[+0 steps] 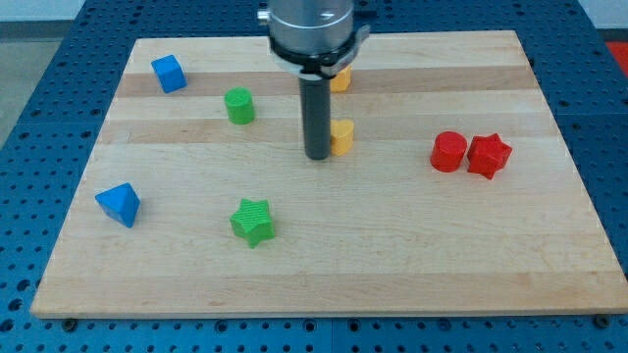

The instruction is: Move the yellow heart towards the top right corner of the board

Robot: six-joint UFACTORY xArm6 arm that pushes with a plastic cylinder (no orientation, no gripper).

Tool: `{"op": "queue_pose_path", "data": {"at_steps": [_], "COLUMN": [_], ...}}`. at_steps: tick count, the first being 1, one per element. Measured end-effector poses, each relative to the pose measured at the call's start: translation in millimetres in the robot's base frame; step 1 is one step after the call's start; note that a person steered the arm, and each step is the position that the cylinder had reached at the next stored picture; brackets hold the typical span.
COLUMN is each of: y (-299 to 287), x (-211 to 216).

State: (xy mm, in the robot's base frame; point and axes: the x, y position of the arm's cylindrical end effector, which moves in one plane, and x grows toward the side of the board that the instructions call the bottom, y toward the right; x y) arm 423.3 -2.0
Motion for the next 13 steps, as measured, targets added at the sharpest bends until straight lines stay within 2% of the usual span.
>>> {"op": "queue_pose_path", "data": {"at_steps": [4,5,7,8,9,11,13], "y": [153.9,163.7,124.6,92.8,73.6,77.2,135.9], "x": [-115.3,-120.9,-42.6,-28.9,-59.4,-111.1,-147.4]}}
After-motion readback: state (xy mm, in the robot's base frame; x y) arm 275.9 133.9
